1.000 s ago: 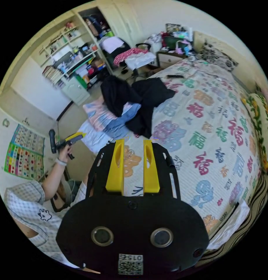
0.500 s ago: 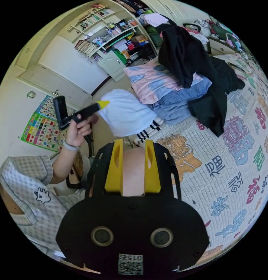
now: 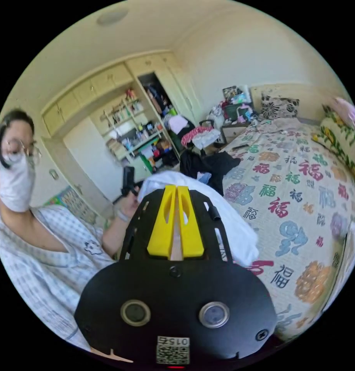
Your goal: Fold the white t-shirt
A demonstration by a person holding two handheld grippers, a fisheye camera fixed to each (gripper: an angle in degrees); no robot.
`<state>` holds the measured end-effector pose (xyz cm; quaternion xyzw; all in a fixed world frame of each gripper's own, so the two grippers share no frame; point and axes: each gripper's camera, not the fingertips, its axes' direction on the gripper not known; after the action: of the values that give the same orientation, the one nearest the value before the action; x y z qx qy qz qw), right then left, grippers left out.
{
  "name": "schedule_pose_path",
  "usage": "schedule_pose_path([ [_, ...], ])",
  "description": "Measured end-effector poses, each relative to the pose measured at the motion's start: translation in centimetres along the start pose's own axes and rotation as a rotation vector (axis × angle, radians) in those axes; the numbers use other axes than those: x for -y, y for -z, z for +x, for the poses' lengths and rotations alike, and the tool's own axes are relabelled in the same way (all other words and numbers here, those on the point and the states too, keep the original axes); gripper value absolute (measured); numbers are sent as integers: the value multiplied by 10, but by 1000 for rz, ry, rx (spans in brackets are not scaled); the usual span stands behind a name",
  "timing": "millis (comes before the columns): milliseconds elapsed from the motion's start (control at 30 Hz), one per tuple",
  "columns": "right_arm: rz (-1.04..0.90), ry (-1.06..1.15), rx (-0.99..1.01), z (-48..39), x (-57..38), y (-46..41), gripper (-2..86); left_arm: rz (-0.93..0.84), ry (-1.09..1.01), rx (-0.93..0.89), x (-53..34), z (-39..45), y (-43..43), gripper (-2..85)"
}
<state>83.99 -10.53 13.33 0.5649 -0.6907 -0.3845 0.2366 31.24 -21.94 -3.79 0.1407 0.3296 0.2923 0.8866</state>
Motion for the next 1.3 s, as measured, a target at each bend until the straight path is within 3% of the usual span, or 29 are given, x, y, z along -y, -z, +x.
schedule_pose_path([
  [200, 180, -172, -56, 25, -72, 79, -8, -137, 60, -69, -14, 23, -84, 30],
  [333, 222, -223, 15, 34, -99, 106, -6, -108, 59, -75, -10, 33, -91, 41],
  [433, 285, -200, 53, 32, -112, 121, -5, -104, 35, -8, -9, 47, -94, 48],
  [600, 181, -264, -41, 50, -131, 111, -6, -102, -50, 135, -24, 63, -127, 7],
  [733, 260, -310, -32, 58, -143, 131, -6, -93, -23, 135, -14, 54, -129, 1],
  [900, 296, -127, -53, 33, -101, 185, -6, -24, -126, 85, 42, 66, -115, 0],
  [1100, 287, 53, -98, -11, -8, 235, -5, 78, -336, 159, 147, 117, -110, 3],
  [1300, 290, 256, -214, -59, -33, 248, -5, 92, -451, 80, 141, 129, -93, 4],
])
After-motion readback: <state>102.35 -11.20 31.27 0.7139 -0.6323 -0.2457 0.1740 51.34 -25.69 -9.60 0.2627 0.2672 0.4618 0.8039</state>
